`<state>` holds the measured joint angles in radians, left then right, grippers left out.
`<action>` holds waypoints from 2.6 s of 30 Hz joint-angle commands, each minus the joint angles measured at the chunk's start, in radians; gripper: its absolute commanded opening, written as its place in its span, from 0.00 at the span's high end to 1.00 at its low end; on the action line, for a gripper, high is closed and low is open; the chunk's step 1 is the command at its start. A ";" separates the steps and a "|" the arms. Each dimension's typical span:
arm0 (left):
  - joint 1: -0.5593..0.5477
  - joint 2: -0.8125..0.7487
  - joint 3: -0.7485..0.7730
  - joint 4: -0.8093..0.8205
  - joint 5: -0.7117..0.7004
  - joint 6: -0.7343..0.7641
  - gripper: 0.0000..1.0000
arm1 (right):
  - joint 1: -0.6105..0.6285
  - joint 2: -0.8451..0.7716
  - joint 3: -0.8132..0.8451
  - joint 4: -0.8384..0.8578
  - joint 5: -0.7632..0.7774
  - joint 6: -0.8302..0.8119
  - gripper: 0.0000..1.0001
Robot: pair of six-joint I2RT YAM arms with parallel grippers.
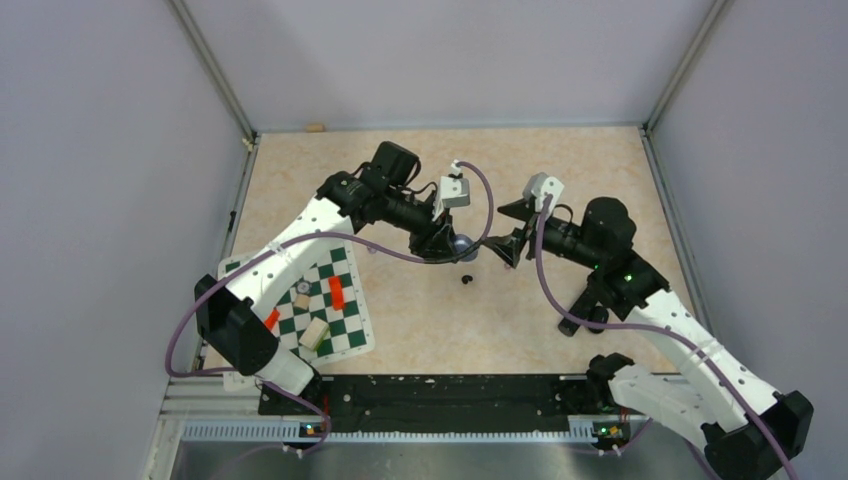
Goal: Insert the wireless bluetooth earbuds into the charging case
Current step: Open the charging case to the charging case.
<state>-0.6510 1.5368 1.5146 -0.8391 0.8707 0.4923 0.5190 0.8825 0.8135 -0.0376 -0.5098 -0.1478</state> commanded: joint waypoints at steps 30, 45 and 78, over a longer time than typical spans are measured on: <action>-0.017 0.027 0.030 -0.011 0.038 0.006 1.00 | 0.062 0.122 0.004 0.039 -0.123 -0.021 0.27; -0.018 0.011 0.020 -0.012 0.035 0.012 1.00 | 0.042 0.042 0.000 0.050 0.041 -0.068 0.27; 0.052 -0.119 -0.072 0.019 -0.070 0.025 1.00 | -0.145 0.101 0.197 -0.194 0.048 -0.080 0.25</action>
<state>-0.6342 1.5230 1.4700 -0.8394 0.8246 0.5007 0.4194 0.9020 0.9310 -0.1562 -0.4755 -0.2249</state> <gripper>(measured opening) 0.374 0.756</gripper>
